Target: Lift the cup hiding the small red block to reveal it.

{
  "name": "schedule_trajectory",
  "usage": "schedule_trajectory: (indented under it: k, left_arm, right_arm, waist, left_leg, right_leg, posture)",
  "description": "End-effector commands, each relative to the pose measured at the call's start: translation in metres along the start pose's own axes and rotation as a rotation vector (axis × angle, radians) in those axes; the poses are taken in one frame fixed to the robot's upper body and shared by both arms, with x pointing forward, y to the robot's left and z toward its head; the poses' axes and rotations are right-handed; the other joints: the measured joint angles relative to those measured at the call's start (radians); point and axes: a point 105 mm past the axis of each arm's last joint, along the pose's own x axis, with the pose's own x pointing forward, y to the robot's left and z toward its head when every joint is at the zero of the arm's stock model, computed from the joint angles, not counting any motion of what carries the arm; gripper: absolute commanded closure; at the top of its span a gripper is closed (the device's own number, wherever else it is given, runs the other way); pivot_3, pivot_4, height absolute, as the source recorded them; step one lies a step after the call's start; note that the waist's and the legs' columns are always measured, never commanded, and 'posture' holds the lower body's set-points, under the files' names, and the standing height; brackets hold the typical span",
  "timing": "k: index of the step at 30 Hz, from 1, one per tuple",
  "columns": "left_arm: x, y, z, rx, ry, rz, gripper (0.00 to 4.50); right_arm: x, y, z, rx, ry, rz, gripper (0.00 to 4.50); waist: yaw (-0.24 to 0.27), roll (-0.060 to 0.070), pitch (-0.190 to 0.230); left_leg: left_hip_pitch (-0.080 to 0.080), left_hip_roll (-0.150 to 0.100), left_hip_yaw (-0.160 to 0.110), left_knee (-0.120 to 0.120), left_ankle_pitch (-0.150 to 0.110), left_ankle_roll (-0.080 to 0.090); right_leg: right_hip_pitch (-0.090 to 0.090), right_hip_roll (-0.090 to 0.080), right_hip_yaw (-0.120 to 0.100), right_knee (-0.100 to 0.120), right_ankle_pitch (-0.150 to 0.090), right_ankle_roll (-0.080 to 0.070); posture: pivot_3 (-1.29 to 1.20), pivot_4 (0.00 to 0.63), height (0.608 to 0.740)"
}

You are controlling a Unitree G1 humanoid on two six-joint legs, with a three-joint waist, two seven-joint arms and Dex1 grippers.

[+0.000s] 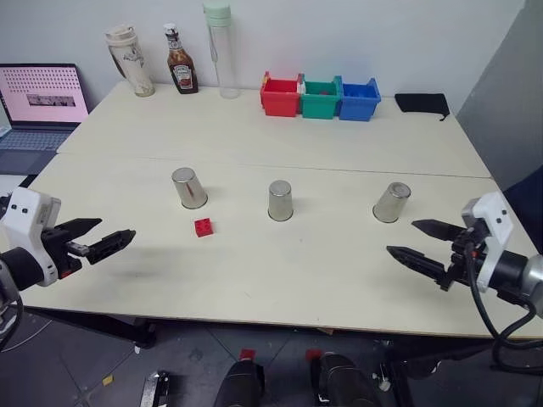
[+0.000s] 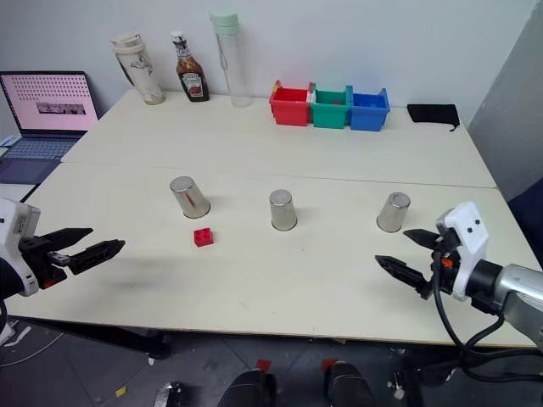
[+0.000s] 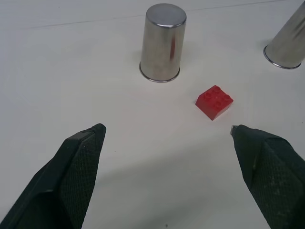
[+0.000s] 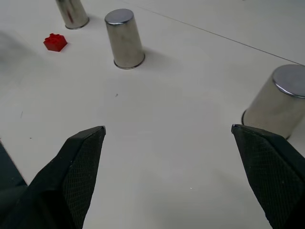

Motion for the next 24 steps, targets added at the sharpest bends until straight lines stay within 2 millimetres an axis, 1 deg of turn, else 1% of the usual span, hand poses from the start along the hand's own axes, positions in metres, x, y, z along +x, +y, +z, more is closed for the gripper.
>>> schedule_trajectory:
  k: [1, 5, 12, 16, 24]
  left_arm:
    - [0.004, -0.001, 0.006, 0.017, -0.019, -0.022, 0.03]
    - [0.009, 0.002, 0.010, 0.022, -0.015, -0.030, 0.03]
    - [0.013, 0.001, 0.013, 0.029, -0.013, -0.050, 0.03]
    - [0.015, 0.001, 0.013, 0.032, -0.014, -0.054, 0.03]
    - [0.020, 0.002, 0.016, 0.043, -0.018, -0.060, 0.03]
  right_arm:
    - [-0.006, 0.002, 0.010, -0.031, -0.045, -0.029, 0.00]
    - [-0.007, 0.005, 0.010, -0.032, -0.045, -0.031, 0.00]
    - [-0.010, 0.002, 0.007, -0.019, -0.042, -0.074, 0.00]
    - [-0.014, -0.005, 0.004, -0.020, -0.025, -0.113, 0.00]
    - [-0.013, -0.004, 0.005, -0.008, -0.052, -0.130, 0.00]
  waist:
    - [0.000, 0.000, 0.000]
    - [-0.001, 0.000, 0.000]
    - [-0.001, 0.000, 0.000]
    - [-0.001, 0.000, 0.000]
    - [-0.001, 0.000, 0.000]
  left_leg:
    - [0.000, 0.000, 0.000, 0.000, 0.000, 0.000]
    - [0.000, 0.000, 0.000, 0.000, 0.000, 0.000]
    - [0.000, 0.000, 0.001, 0.001, 0.000, 0.000]
    - [0.000, 0.000, 0.001, 0.000, 0.000, 0.000]
    - [0.001, 0.000, 0.001, 0.001, 0.000, 0.000]
  right_leg:
    - [0.000, 0.000, 0.000, 0.000, 0.000, 0.000]
    - [0.000, 0.000, 0.000, 0.000, 0.000, 0.000]
    - [0.000, 0.000, 0.001, 0.000, 0.000, 0.000]
    - [0.000, 0.000, 0.000, 0.000, 0.000, 0.000]
    - [0.001, 0.000, 0.000, 0.001, 0.000, 0.001]
  posture:
    - [0.00, 0.150, 0.740]
    - [0.00, 0.150, 0.740]
    - [0.00, 0.150, 0.740]
    - [0.00, 0.150, 0.740]
    - [0.00, 0.150, 0.740]
